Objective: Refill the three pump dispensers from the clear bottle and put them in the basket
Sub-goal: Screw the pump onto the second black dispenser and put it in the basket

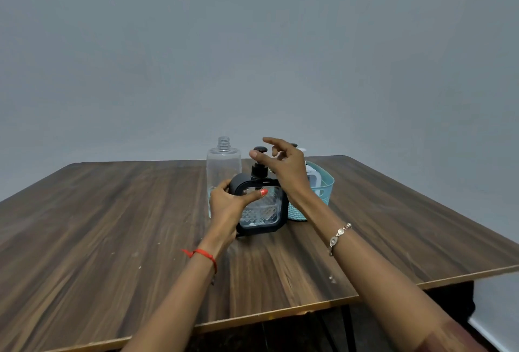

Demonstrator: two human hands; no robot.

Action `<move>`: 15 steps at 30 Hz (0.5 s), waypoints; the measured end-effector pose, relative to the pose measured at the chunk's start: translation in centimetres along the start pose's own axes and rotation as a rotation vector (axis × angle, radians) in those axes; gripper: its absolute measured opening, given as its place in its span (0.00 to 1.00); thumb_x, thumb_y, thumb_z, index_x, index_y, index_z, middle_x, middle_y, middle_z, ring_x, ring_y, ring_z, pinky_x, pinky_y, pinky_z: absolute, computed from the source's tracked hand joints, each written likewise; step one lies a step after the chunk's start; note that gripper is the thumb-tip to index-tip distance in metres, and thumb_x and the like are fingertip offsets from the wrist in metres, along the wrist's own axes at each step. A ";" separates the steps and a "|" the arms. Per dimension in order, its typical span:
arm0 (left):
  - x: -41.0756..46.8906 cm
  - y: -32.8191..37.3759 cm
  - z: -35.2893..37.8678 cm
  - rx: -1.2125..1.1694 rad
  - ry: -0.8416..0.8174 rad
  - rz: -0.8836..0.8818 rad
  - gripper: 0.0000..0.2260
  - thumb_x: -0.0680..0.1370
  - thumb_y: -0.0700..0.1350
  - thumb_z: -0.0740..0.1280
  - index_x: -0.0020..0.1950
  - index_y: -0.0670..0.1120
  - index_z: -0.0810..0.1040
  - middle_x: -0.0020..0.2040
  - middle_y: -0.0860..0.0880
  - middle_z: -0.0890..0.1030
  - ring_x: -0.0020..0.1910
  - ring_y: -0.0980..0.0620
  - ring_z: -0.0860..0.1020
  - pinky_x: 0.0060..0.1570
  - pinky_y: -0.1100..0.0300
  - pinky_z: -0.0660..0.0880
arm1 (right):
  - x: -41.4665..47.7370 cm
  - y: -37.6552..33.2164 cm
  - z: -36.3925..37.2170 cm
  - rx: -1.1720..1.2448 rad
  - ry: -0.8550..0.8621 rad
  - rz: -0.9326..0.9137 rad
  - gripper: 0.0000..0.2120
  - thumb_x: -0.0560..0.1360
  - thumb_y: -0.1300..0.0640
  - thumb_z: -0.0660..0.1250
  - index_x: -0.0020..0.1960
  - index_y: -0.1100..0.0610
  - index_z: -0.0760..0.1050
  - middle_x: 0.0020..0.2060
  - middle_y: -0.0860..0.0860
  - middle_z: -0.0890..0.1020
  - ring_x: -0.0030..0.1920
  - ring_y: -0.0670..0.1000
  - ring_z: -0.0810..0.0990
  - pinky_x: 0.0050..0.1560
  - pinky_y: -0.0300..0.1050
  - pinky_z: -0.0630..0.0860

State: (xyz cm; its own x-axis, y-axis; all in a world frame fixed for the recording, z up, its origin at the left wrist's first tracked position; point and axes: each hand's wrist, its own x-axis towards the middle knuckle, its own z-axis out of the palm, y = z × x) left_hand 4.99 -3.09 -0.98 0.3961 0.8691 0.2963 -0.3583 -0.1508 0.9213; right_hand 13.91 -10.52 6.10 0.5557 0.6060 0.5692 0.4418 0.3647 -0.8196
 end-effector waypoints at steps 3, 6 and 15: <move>-0.2 -0.1 0.2 0.043 -0.021 0.018 0.24 0.54 0.41 0.82 0.47 0.46 0.78 0.38 0.51 0.85 0.37 0.54 0.84 0.33 0.63 0.78 | 0.2 0.7 -0.3 0.025 -0.085 0.086 0.06 0.65 0.52 0.77 0.38 0.50 0.81 0.33 0.49 0.81 0.34 0.46 0.80 0.39 0.39 0.77; -0.3 -0.3 0.4 0.049 -0.034 0.020 0.24 0.54 0.41 0.82 0.47 0.46 0.79 0.37 0.52 0.85 0.38 0.54 0.84 0.35 0.63 0.79 | 0.4 1.1 -0.3 -0.009 -0.070 0.029 0.07 0.65 0.50 0.77 0.34 0.52 0.81 0.26 0.45 0.81 0.30 0.43 0.80 0.34 0.34 0.76; 0.0 0.1 1.1 -0.049 -0.049 0.054 0.21 0.57 0.39 0.81 0.47 0.45 0.79 0.38 0.52 0.85 0.39 0.52 0.84 0.34 0.62 0.78 | 1.8 2.4 -4.3 -0.028 -0.295 0.132 0.16 0.65 0.56 0.76 0.52 0.55 0.80 0.49 0.53 0.84 0.51 0.51 0.82 0.52 0.45 0.78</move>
State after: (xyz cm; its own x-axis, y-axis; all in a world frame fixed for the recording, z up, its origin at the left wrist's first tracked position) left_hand 5.88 -3.64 -0.62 0.4152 0.8361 0.3585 -0.4212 -0.1726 0.8904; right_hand 19.00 -11.62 5.43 0.3831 0.8272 0.4112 0.4010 0.2521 -0.8807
